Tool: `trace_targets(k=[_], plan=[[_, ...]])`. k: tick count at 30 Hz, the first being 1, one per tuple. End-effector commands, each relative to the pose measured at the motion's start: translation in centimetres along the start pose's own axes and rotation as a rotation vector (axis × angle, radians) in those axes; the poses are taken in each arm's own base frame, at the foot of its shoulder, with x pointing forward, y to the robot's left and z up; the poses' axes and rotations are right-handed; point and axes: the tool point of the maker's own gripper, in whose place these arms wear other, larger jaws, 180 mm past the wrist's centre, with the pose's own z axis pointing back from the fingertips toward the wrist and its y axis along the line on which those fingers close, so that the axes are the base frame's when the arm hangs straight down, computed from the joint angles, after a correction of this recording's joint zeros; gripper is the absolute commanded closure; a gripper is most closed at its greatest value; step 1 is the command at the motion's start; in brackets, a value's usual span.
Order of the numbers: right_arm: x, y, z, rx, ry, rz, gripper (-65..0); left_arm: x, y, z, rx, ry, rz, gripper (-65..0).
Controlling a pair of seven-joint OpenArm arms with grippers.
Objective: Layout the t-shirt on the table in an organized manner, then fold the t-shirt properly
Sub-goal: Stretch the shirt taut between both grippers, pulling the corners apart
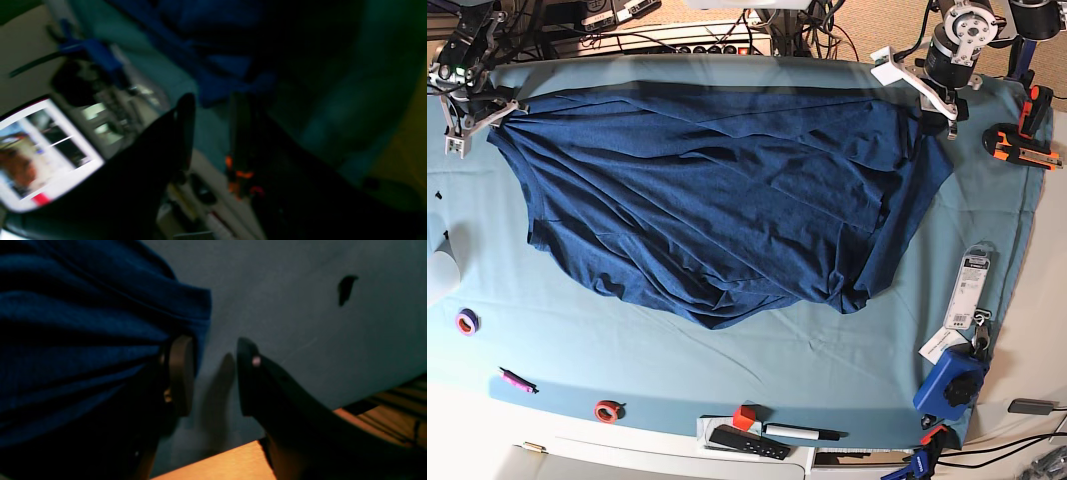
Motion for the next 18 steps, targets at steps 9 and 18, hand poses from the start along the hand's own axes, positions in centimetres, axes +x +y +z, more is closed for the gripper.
trace_targets(k=[9,18], plan=[[1.2,-5.7,1.3,-0.194,0.047,0.052,-21.8,-0.5,1.9,0.2,0.078,0.004,-0.011,-19.2],[3.1,-7.4,1.9,-0.24,0.012,0.06,-21.8,-1.7,4.7,-0.6,0.165,0.045,0.03,-19.1]])
